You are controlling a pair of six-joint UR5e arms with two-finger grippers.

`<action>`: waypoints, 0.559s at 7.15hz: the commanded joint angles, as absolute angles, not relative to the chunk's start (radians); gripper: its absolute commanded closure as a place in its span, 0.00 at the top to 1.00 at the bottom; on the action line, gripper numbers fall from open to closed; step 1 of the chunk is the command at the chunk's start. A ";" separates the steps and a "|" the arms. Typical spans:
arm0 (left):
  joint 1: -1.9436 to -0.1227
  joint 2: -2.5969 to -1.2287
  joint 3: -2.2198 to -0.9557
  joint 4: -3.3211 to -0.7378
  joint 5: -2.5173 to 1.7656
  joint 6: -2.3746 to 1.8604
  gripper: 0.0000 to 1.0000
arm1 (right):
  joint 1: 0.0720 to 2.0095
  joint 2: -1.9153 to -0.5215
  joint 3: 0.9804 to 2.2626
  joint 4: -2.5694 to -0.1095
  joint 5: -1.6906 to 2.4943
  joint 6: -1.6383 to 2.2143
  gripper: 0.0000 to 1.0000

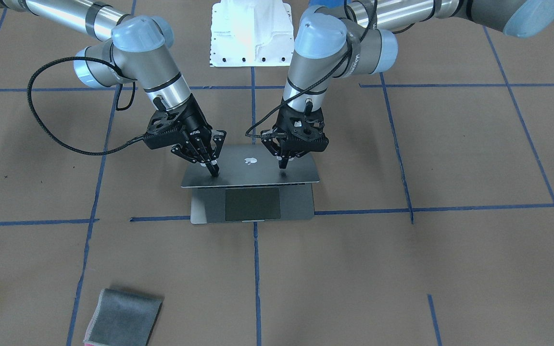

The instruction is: Close laptop

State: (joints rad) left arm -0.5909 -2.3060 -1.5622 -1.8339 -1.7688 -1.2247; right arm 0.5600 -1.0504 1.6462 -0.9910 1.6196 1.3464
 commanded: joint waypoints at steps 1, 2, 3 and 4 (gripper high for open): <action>-0.603 -2.316 -1.497 -1.864 -1.772 -1.209 0.00 | 0.563 -0.993 1.544 -0.991 1.620 1.333 0.00; -0.606 -2.324 -1.477 -1.867 -1.772 -1.197 0.00 | 0.569 -0.965 1.487 -0.991 1.627 1.332 0.00; -0.610 -2.344 -1.442 -1.871 -1.772 -1.195 0.00 | 0.575 -0.942 1.442 -0.989 1.643 1.328 0.00; -0.612 -2.350 -1.384 -1.937 -1.773 -1.195 0.00 | 0.609 -0.933 1.442 -0.988 1.695 1.324 0.00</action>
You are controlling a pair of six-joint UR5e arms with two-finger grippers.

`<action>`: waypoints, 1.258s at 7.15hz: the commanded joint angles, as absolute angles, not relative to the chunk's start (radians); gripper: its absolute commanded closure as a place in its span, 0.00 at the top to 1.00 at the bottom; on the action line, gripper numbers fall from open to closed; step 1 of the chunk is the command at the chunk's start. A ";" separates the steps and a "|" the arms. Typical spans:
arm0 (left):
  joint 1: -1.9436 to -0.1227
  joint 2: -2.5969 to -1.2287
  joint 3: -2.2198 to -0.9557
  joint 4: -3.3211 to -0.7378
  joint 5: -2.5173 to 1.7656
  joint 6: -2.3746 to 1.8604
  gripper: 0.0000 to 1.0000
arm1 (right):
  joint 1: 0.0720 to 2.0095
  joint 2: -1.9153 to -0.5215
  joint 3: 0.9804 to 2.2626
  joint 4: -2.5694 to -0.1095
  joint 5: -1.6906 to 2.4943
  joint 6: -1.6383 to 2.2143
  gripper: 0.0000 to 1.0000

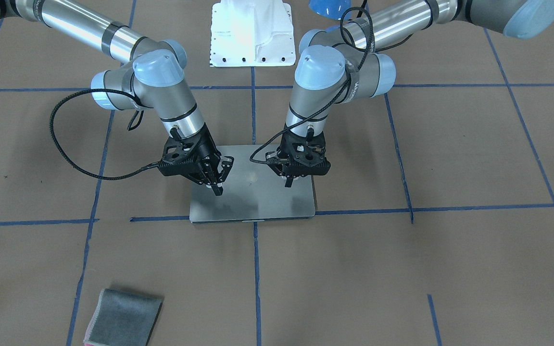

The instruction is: Close laptop

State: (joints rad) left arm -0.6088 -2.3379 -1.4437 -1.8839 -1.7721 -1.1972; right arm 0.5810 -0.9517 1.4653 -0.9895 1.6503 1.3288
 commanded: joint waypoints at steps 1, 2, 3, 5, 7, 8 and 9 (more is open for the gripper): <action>-0.614 -2.350 -1.326 -1.998 -1.779 -1.196 0.00 | 0.659 -0.928 1.456 -0.986 1.788 1.321 0.00; -0.621 -2.350 -1.313 -2.003 -1.804 -1.195 0.00 | 0.701 -0.930 1.474 -0.992 1.863 1.321 0.02; -0.620 -2.352 -1.296 -2.005 -1.807 -1.195 0.00 | 0.722 -0.930 1.489 -0.996 1.903 1.321 0.05; -0.620 -2.353 -1.285 -2.005 -1.807 -1.196 0.00 | 0.758 -0.931 1.505 -0.999 1.956 1.321 0.24; -0.682 -2.371 -1.287 -2.016 -1.944 -1.193 0.86 | 0.785 -0.937 1.509 -0.999 1.988 1.324 0.99; -0.698 -2.370 -1.293 -2.010 -1.983 -1.193 1.00 | 0.805 -0.954 1.547 -1.044 2.005 1.321 1.00; -0.730 -2.368 -1.296 -2.000 -2.024 -1.193 1.00 | 0.822 -0.992 1.631 -1.169 2.023 1.306 1.00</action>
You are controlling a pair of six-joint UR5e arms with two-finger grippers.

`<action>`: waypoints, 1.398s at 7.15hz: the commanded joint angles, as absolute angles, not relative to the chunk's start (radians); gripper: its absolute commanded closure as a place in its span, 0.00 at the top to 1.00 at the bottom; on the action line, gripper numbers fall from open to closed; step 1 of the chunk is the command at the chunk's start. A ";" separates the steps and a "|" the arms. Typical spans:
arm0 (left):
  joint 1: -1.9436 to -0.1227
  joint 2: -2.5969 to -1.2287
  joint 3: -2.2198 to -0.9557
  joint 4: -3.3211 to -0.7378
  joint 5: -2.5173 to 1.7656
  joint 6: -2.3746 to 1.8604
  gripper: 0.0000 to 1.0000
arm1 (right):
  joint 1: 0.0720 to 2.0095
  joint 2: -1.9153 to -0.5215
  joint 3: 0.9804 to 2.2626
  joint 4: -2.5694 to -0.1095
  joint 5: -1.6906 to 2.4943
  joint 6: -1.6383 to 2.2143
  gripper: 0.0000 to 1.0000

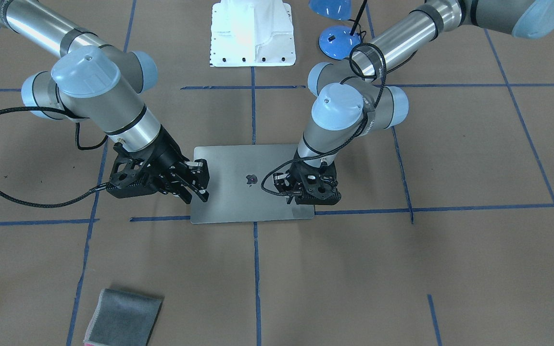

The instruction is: Close laptop

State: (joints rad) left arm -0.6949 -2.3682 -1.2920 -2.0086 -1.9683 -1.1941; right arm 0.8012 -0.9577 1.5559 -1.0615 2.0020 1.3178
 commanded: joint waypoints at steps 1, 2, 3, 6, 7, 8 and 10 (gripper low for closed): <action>-0.805 -2.367 -1.316 -1.924 -2.155 -1.187 1.00 | 0.837 -1.023 1.732 -1.324 2.023 1.223 1.00; -0.868 -2.320 -1.394 -1.842 -2.205 -1.122 1.00 | 0.856 -1.049 1.873 -1.570 2.017 1.080 1.00; -0.893 -2.236 -1.525 -1.706 -2.206 -0.989 1.00 | 0.874 -1.081 2.020 -1.793 2.010 0.905 1.00; -1.097 -1.957 -1.782 -1.517 -2.210 -0.523 1.00 | 1.030 -1.390 2.221 -1.861 2.049 0.569 1.00; -1.182 -1.857 -1.773 -1.534 -2.286 -0.380 1.00 | 1.149 -1.478 2.203 -1.861 2.157 0.391 1.00; -1.263 -1.785 -1.761 -1.539 -2.348 -0.238 1.00 | 1.298 -1.532 2.128 -1.861 2.254 0.171 1.00; -1.401 -1.672 -1.717 -1.531 -2.347 -0.010 1.00 | 1.492 -1.584 1.958 -1.861 2.298 -0.201 1.00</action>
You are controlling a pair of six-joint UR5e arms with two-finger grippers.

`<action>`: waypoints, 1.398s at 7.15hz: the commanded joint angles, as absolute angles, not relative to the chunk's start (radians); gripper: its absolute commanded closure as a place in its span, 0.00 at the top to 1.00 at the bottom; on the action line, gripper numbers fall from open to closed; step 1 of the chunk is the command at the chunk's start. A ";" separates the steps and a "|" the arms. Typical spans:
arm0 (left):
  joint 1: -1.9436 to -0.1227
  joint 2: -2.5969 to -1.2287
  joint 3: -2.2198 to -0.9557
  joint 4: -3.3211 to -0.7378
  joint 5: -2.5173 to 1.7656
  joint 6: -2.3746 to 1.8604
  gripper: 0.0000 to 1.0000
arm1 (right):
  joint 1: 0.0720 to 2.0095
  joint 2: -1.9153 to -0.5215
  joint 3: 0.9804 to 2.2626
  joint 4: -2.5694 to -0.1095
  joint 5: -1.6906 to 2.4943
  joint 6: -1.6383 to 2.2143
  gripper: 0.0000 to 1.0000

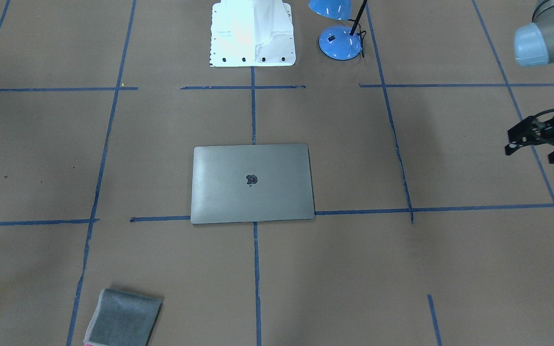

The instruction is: Close laptop

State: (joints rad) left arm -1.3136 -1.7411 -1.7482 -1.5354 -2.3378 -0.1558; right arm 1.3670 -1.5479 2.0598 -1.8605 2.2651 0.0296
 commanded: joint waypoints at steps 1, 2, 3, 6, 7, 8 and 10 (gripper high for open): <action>-1.470 -1.636 -1.665 -1.522 -2.345 0.071 1.00 | 1.538 -1.600 1.898 -1.861 2.310 -0.236 1.00; -1.523 -1.611 -1.619 -1.528 -2.347 0.105 1.00 | 1.539 -1.591 1.893 -1.861 2.307 -0.216 1.00; -1.548 -1.600 -1.603 -1.517 -2.347 0.106 1.00 | 1.539 -1.630 1.837 -1.861 2.315 -0.197 1.00; -1.565 -1.578 -1.621 -1.468 -2.355 0.092 1.00 | 1.587 -1.649 1.795 -1.848 2.347 -0.198 1.00; -1.563 -1.578 -1.621 -1.468 -2.355 0.091 1.00 | 1.601 -1.663 1.767 -1.847 2.364 -0.201 1.00; -1.565 -1.578 -1.621 -1.468 -2.355 0.091 1.00 | 1.620 -1.663 1.747 -1.847 2.365 -0.202 1.00; -1.563 -1.578 -1.620 -1.468 -2.355 0.091 1.00 | 1.628 -1.667 1.717 -1.823 2.370 -0.198 1.00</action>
